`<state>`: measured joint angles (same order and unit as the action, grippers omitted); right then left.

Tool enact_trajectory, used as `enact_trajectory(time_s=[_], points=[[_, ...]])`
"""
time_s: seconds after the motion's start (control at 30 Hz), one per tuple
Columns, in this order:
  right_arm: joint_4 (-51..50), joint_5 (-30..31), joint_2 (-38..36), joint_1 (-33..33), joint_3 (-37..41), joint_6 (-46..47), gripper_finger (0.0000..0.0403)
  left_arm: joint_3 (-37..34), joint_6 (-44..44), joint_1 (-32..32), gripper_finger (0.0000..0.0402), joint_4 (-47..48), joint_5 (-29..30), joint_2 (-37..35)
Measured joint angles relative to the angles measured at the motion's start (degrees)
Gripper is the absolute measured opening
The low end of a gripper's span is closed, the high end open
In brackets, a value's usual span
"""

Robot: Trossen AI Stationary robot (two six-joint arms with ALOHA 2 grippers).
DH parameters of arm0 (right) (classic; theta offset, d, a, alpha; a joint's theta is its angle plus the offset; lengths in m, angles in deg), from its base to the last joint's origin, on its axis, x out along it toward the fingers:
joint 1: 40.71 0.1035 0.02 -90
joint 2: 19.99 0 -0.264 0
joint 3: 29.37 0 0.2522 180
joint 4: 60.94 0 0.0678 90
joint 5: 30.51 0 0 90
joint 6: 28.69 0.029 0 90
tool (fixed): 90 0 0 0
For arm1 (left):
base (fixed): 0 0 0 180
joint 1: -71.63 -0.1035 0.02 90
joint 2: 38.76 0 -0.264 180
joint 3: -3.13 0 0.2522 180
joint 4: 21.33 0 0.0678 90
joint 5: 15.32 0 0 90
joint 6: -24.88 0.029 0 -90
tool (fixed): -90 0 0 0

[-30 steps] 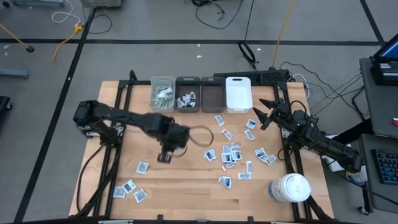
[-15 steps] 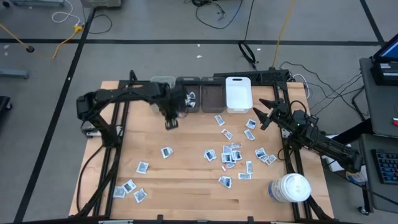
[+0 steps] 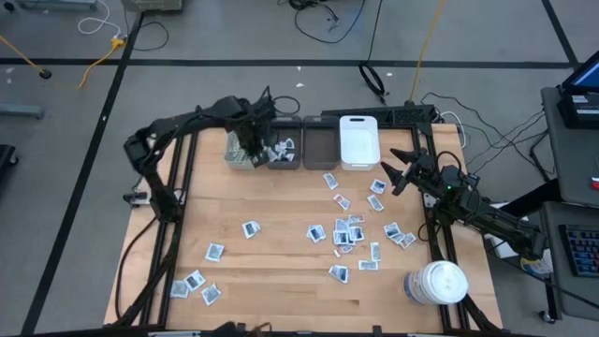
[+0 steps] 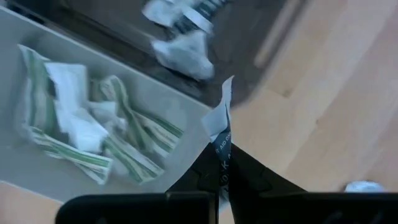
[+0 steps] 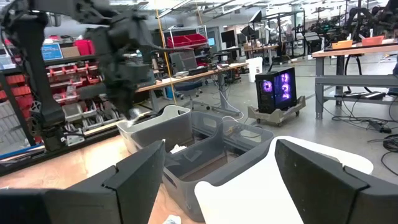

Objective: Pick & Place First Aid Supplies
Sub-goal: Put the towelette pack into the left black bin

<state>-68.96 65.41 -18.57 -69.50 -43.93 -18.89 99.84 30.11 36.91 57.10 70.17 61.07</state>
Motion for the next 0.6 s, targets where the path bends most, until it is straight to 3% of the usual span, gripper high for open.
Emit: enact_trajectory(time_s=[0.5,0.6], points=[[0.0,0.0,0.0,0.0,0.0,0.0,0.0297,31.4,0.5,-2.7,0.0015,13.2,0.0,22.4],[0.0,0.0,0.0,0.0,0.0,0.0,0.0297,33.9,0.5,-2.7,0.0015,12.5,-0.1,24.9]])
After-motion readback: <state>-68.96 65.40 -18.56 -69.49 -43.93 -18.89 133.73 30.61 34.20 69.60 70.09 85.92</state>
